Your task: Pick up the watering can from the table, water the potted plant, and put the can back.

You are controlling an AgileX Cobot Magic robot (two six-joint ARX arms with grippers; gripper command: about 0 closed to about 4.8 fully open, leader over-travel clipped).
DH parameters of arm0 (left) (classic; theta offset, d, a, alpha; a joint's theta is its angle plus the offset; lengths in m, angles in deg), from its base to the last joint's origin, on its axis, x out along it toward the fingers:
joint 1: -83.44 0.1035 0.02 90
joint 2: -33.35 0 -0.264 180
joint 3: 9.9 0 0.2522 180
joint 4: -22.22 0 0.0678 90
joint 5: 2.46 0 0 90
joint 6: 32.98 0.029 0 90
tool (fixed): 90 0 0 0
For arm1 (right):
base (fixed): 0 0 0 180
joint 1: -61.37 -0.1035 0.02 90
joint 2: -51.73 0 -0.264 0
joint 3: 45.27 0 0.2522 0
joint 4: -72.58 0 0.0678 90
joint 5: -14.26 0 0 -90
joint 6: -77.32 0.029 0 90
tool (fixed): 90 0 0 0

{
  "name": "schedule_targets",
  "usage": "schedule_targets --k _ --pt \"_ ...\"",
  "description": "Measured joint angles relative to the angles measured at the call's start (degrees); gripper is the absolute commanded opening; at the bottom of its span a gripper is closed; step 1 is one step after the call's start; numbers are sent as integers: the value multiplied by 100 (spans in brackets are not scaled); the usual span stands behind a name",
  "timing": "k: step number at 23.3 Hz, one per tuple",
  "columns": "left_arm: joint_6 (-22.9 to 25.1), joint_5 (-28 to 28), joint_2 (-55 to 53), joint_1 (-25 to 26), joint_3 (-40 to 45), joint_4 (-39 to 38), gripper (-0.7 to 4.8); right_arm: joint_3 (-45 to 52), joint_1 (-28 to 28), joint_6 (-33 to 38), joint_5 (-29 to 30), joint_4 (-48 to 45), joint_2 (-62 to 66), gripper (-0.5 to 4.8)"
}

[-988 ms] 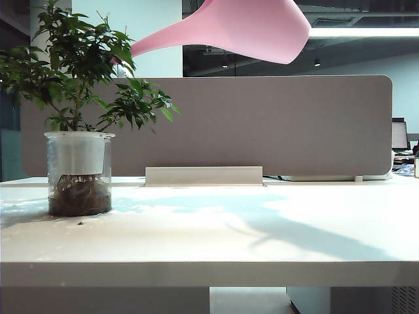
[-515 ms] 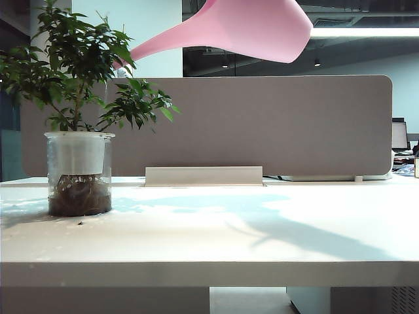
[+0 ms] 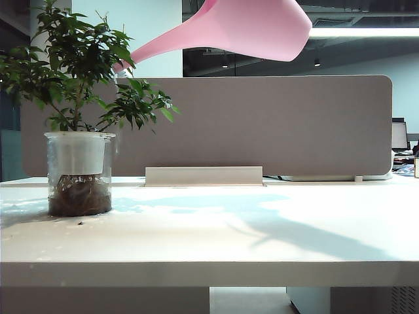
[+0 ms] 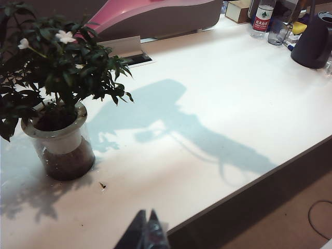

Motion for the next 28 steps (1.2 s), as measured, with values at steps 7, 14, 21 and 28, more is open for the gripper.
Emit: schedule_targets --k 7,14,21,28 --pt "0 0 0 0 0 0 -5 0 2 815 -682 262 0 -6" --pt "0 0 0 0 0 0 -5 361 11 2763 -1117 616 -35 -6" --pt "0 2 2 0 0 2 -5 1408 138 4461 -1045 474 -195 -6" --pt "0 2 0 0 0 0 -5 3018 866 6382 -291 -949 -376 -3"
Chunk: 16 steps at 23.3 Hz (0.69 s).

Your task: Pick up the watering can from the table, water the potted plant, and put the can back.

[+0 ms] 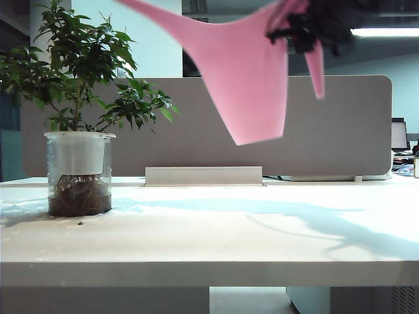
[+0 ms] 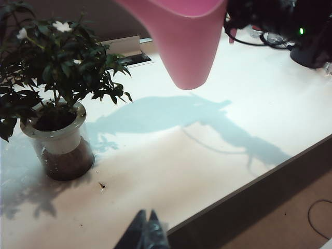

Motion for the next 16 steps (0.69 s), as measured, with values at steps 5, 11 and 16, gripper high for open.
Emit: schedule_targets --k 5,11,16 --pt "0 0 2 0 0 0 -5 1014 562 966 522 -927 28 -3" --pt "0 -2 -2 0 0 0 -5 1532 903 1045 649 -1919 415 -3" --pt "0 -2 -4 0 0 0 -5 1541 883 1051 903 -2339 994 -3"
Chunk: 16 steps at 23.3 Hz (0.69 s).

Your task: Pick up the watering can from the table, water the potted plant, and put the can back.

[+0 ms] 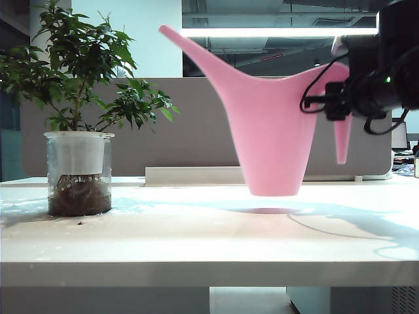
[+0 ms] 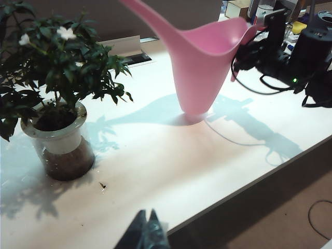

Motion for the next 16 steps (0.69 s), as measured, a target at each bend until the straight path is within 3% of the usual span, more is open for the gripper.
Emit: schedule_targets --k 16 --pt "0 0 0 0 0 2 -5 151 -17 48 374 -146 313 -1"
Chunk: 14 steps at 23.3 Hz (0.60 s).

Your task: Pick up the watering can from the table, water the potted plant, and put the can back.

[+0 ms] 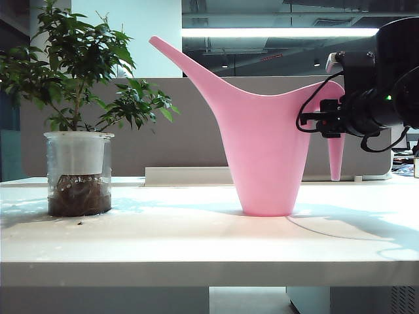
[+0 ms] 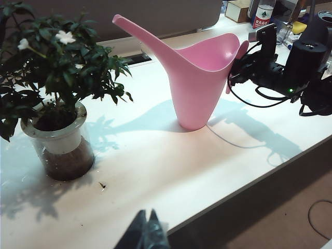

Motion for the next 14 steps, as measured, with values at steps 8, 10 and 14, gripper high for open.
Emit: schedule_targets --k 8,10,14 --pt "0 0 0 0 0 -2 -5 201 0 46 9 -181 -26 179" --pt "0 0 0 0 0 -2 -5 247 0 50 9 -223 -31 266" --pt "0 2 0 0 0 -2 -5 260 0 74 98 -179 -35 393"
